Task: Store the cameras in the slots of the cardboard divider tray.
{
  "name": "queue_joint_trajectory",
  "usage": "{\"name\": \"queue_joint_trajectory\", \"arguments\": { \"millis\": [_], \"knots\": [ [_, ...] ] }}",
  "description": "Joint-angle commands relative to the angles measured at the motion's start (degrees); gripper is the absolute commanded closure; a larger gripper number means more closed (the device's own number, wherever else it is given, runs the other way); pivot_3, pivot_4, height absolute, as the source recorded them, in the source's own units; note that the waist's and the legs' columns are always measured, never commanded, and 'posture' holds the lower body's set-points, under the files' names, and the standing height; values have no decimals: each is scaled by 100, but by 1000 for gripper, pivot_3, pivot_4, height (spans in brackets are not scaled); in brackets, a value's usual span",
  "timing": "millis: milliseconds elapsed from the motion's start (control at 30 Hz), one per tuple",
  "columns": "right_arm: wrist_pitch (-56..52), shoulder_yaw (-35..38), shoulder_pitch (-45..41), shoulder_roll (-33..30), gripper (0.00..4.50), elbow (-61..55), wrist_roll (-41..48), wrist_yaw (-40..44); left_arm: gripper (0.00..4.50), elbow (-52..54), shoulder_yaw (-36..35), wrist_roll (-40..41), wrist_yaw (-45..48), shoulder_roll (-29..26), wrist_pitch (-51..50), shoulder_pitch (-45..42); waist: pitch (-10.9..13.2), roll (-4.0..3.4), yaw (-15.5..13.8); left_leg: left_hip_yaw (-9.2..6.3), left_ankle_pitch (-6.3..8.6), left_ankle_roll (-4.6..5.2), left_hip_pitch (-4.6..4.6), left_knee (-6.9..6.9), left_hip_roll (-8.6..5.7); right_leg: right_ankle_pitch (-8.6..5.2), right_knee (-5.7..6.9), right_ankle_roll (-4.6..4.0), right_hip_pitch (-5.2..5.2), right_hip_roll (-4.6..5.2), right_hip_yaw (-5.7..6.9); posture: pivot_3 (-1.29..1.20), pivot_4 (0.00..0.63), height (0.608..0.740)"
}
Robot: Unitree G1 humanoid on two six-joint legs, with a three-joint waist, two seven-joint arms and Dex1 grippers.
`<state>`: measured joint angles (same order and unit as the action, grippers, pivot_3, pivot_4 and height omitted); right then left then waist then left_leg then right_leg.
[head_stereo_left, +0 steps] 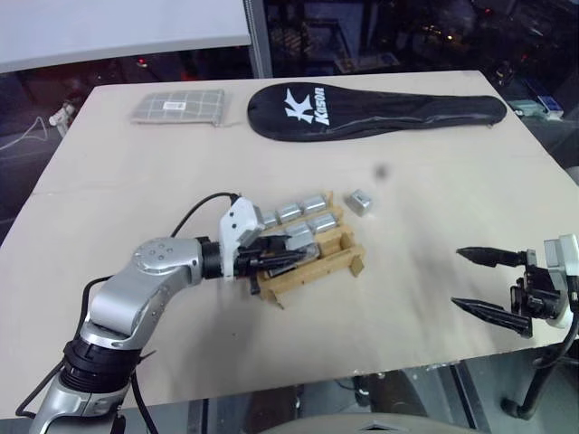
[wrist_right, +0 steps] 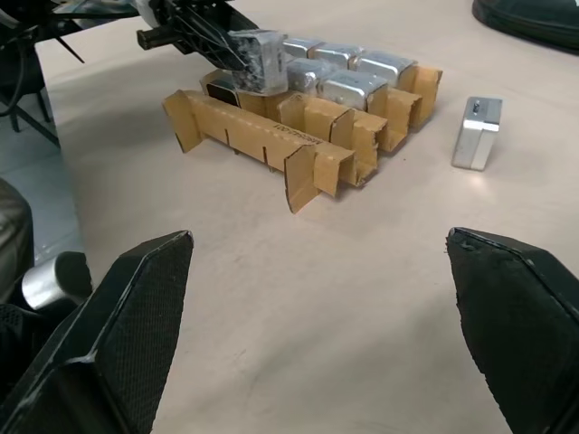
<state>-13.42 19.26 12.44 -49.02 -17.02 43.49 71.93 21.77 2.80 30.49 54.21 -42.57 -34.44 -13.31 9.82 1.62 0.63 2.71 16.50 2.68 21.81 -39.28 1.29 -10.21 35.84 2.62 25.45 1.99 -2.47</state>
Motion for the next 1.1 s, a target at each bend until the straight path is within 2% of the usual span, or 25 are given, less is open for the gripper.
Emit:
{"name": "queue_joint_trajectory", "arguments": {
  "millis": [33,700,1100],
  "knots": [
    [-13,234,-44,62,38,-215,144,14,3752,-48,139,-197,3,9,99,-120,0,0,-1,0,0,0,0,0,0,0,0,0,0,0,-1,0,150,740],
    [-218,769,-146,168,38,-16,569,401,3752,-432,721,-945,205,23,560,-274,-7,-1,-5,-2,0,0,-4,0,-1,0,0,0,-6,1,0,0,150,740],
    [-208,740,-253,234,38,-13,484,377,3752,-279,616,-882,-132,265,96,-412,-8,-3,-32,-2,0,0,-9,-5,-3,1,0,0,-14,2,1,0,150,740]
  ]
}}
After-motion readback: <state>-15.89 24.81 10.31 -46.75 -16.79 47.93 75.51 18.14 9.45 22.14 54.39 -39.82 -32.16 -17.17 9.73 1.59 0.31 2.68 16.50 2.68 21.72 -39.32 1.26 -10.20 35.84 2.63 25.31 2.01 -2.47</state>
